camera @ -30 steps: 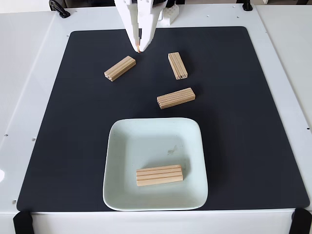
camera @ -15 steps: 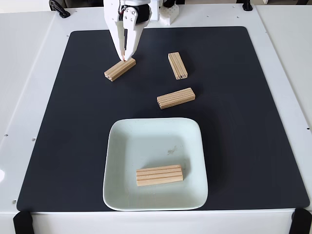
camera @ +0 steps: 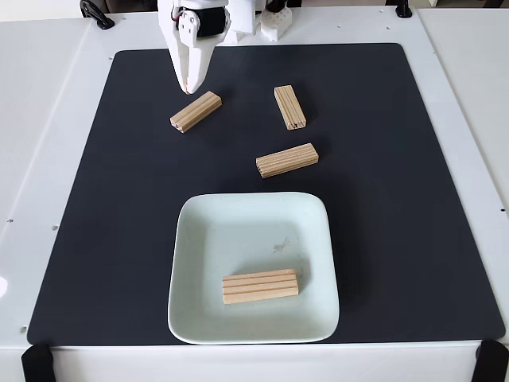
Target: Pick up the wooden block and place them on the plate.
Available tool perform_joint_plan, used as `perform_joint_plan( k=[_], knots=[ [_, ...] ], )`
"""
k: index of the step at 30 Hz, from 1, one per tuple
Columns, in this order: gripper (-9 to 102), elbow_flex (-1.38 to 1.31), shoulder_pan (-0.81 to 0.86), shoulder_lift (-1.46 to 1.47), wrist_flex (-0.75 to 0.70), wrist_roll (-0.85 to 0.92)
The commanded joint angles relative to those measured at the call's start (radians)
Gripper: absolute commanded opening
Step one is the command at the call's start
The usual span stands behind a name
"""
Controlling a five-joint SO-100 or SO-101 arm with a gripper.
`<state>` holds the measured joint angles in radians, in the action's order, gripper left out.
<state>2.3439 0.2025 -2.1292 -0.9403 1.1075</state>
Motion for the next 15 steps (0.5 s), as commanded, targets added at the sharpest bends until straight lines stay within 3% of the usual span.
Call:
perform_joint_plan(
  k=[1, 12, 15],
  knots=[
    [-1, -0.02, 0.005, -0.032, -0.011, -0.003],
    [0, -0.02, 0.006, -0.032, -0.011, -0.003],
    [4, -0.021, 0.006, -0.032, -0.011, -0.003]
  ],
)
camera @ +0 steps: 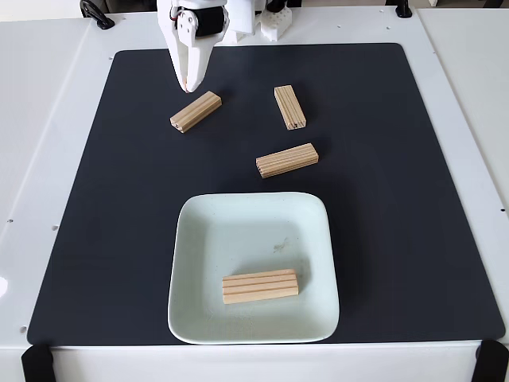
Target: Pick up the wooden block and place them on the plate.
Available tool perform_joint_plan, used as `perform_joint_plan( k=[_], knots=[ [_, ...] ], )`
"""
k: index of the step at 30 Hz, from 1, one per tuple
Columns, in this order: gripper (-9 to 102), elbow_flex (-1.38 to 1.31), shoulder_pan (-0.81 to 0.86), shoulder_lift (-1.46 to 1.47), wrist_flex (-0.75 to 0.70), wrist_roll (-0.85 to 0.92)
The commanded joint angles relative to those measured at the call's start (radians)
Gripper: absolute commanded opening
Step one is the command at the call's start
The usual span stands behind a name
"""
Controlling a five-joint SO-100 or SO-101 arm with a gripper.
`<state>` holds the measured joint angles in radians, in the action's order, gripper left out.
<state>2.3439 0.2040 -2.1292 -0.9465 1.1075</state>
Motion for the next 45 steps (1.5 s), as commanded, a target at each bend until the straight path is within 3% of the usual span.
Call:
perform_joint_plan(
  k=[1, 5, 9, 45],
  knots=[
    [8, -0.021, 0.005, -0.032, -0.005, -0.003],
    [25, -0.021, 0.005, -0.032, -0.005, -0.002],
    [33, -0.021, 0.003, -0.032, -0.005, 0.0],
    [34, 0.081, 0.08, -0.009, 0.011, 0.121]
  ],
)
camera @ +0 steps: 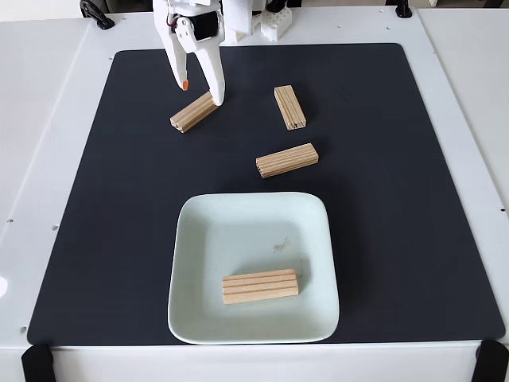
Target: Pick up the wooden block and place them on the plate.
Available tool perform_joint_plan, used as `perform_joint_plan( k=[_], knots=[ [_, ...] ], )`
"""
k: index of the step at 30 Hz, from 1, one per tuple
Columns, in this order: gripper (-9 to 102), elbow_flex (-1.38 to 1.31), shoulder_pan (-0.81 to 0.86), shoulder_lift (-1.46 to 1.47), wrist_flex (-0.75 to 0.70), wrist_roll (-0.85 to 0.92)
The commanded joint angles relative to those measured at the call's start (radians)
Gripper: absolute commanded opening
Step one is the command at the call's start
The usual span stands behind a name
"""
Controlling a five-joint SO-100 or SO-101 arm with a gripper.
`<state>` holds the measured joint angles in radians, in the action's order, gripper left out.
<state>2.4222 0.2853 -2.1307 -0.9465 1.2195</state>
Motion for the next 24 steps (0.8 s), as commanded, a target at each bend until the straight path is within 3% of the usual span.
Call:
perform_joint_plan(
  k=[1, 5, 12, 24],
  knots=[
    [34, 0.003, -0.002, -0.008, 0.011, 0.009],
    [34, 0.002, -0.002, 0.02, 0.012, 0.011],
    [34, -0.008, -0.003, 0.15, 0.143, 0.006],
    [34, -0.012, -0.018, 0.183, 0.141, 0.002]
  ],
)
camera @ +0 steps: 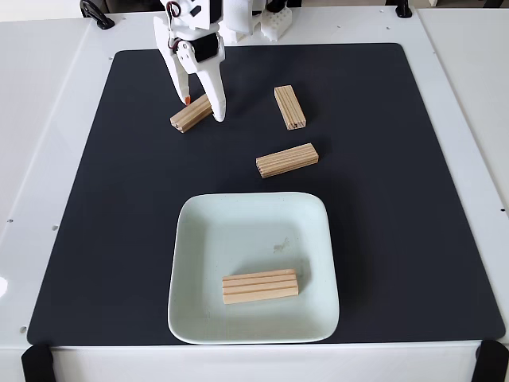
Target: Pick up the wooden block and place them on the plate.
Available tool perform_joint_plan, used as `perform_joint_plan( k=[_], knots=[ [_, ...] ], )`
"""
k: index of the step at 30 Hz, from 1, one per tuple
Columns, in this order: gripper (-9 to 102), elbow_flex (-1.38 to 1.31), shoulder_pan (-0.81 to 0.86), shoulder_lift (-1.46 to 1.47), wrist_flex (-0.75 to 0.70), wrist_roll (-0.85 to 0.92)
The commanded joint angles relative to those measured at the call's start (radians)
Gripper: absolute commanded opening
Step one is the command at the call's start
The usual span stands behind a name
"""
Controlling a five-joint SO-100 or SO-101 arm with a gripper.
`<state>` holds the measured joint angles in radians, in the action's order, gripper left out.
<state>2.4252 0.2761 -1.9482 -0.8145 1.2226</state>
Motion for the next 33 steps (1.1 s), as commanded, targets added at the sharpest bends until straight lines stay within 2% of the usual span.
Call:
perform_joint_plan(
  k=[1, 18, 33],
  knots=[
    [34, -0.012, -0.009, 0.0, 0.009, 0.0],
    [34, -0.018, -0.034, 0.005, 0.011, -0.003],
    [34, -0.123, -0.043, 0.138, 0.011, -0.04]
  ],
)
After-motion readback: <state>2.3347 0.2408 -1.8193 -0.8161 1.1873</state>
